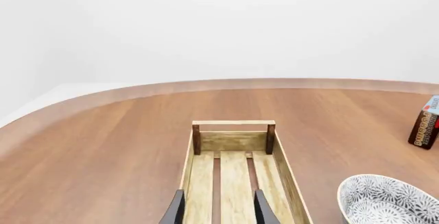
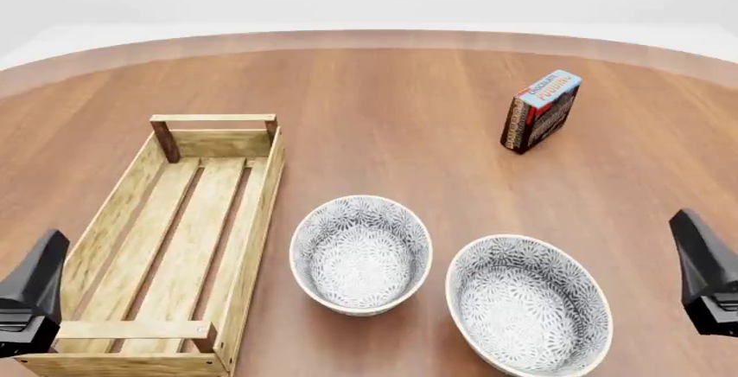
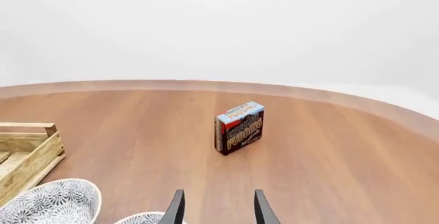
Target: Stack the left bowl on the right bowl and place them in the tray.
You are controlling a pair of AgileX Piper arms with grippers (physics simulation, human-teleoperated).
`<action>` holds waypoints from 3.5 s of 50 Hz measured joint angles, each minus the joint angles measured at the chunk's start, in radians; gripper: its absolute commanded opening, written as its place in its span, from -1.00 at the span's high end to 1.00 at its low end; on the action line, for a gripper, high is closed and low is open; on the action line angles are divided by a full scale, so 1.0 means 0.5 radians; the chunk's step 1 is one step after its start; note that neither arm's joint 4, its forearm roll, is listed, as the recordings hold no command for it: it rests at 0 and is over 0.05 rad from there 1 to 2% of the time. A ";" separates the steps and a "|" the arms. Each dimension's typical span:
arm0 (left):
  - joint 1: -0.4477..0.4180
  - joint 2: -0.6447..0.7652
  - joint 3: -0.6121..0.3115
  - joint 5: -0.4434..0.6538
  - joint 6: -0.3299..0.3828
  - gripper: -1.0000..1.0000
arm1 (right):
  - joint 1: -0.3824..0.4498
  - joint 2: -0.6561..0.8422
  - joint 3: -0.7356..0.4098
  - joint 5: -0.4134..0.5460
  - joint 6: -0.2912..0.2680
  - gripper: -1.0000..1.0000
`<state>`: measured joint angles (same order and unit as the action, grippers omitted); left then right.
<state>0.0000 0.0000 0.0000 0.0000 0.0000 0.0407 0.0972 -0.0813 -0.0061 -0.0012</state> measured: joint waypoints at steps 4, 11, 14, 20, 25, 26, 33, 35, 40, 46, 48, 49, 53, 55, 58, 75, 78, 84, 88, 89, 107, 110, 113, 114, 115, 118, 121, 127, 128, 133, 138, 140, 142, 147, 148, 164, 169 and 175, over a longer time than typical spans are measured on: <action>0.000 0.000 0.000 0.000 0.000 -1.00 | 0.085 0.162 -0.113 -0.014 -0.004 -1.00; 0.000 0.000 0.000 0.000 0.000 -1.00 | 0.253 0.528 -0.354 -0.025 -0.075 -1.00; 0.000 0.000 0.000 0.000 0.000 -1.00 | 0.325 0.678 -0.464 -0.014 -0.124 -1.00; 0.000 0.000 0.000 0.000 0.000 -1.00 | 0.462 0.973 -0.715 0.063 -0.251 -1.00; 0.000 0.000 0.000 0.000 0.000 -1.00 | 0.574 1.202 -0.935 0.159 -0.310 -1.00; 0.000 0.000 0.000 0.000 0.000 -1.00 | 0.597 1.250 -0.979 0.180 -0.322 -1.00; 0.000 0.000 0.000 0.000 0.000 -1.00 | 0.733 1.574 -1.271 0.342 -0.369 -1.00; 0.000 0.000 0.000 0.000 0.000 -1.00 | 0.770 1.659 -1.353 0.397 -0.373 -1.00; 0.000 0.000 0.000 0.000 0.000 -1.00 | 0.866 1.862 -1.542 0.530 -0.363 -1.00; 0.000 0.000 0.000 0.000 0.000 -1.00 | 0.956 2.083 -1.723 0.657 -0.357 -1.00; 0.000 0.000 0.000 0.000 0.000 -1.00 | 0.990 2.157 -1.776 0.696 -0.345 -1.00; 0.000 0.000 0.000 0.000 0.000 -1.00 | 1.007 2.193 -1.800 0.714 -0.340 -1.00; 0.000 0.000 0.000 0.000 0.000 -1.00 | 1.055 2.333 -1.888 0.779 -0.331 -1.00; 0.000 0.000 0.000 0.000 0.000 -1.00 | 1.072 2.394 -1.926 0.806 -0.328 -1.00; 0.000 0.000 0.000 0.000 0.000 -1.00 | 1.099 2.488 -1.978 0.847 -0.314 -1.00; 0.000 0.000 0.000 0.000 0.000 -1.00 | 1.196 2.854 -2.067 0.984 -0.205 -1.00; 0.000 0.000 0.000 0.000 0.000 -1.00 | 1.207 2.891 -2.067 0.997 -0.185 -1.00; 0.000 0.000 0.000 0.000 0.000 -1.00 | 1.222 2.970 -2.085 1.025 -0.158 -1.00; 0.000 0.000 0.000 0.000 0.000 -1.00 | 1.216 3.019 -2.110 1.043 -0.154 -1.00; 0.000 0.000 0.000 0.000 0.000 -1.00 | 1.215 3.031 -2.115 1.047 -0.153 -1.00; 0.000 0.000 0.000 0.000 0.000 -1.00 | 1.183 3.198 -2.155 1.016 -0.149 -1.00; 0.000 0.000 0.000 0.000 0.000 -1.00 | 1.192 3.238 -2.127 0.970 -0.130 -1.00; 0.000 0.000 0.000 0.000 0.000 -1.00 | 1.203 3.286 -2.085 0.905 -0.106 -1.00; 0.000 0.000 0.000 0.000 0.000 -1.00 | 1.206 3.301 -2.073 0.887 -0.099 -1.00; 0.000 0.000 0.000 0.000 0.000 -1.00 | 1.210 3.314 -2.060 0.869 -0.092 -1.00; 0.000 0.000 0.000 0.000 0.000 -1.00 | 1.220 3.350 -2.027 0.819 -0.073 -1.00; 0.000 0.000 0.000 0.000 0.000 -1.00 | 1.229 3.380 -2.000 0.778 -0.056 -1.00; 0.000 0.000 0.000 0.000 0.000 -1.00 | 1.244 3.424 -1.961 0.718 -0.029 -1.00; 0.000 0.000 0.000 0.000 0.000 -1.00 | 1.246 3.430 -1.956 0.710 -0.025 -1.00; 0.000 0.000 0.000 0.000 0.000 -1.00 | 1.255 3.458 -1.933 0.675 -0.011 -1.00; 0.000 0.000 0.000 0.000 0.000 -1.00 | 1.239 3.467 -1.932 0.665 -0.025 1.00; 0.000 0.000 0.000 0.000 0.000 -1.00 | 1.234 3.464 -1.934 0.670 -0.050 1.00; 0.000 0.000 0.000 0.000 0.000 -1.00 | 1.229 3.461 -1.938 0.676 -0.078 1.00; 0.000 0.000 0.000 0.000 0.000 -1.00 | 1.214 3.442 -1.952 0.699 -0.138 1.00; 0.000 0.000 0.000 0.000 0.000 -1.00 | 1.210 3.435 -1.956 0.706 -0.149 1.00; 0.000 0.000 0.000 0.000 0.000 -1.00 | 1.114 3.199 -2.127 0.933 -0.258 1.00; 0.000 0.000 0.000 0.000 0.000 -1.00 | 1.100 3.112 -2.173 0.998 -0.273 1.00; 0.000 0.000 0.000 0.000 0.000 -1.00 | 1.087 2.994 -2.222 1.072 -0.289 1.00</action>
<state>0.0000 0.0000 0.0000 0.0000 0.0000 0.5841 1.5941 -1.1925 0.5301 -0.1456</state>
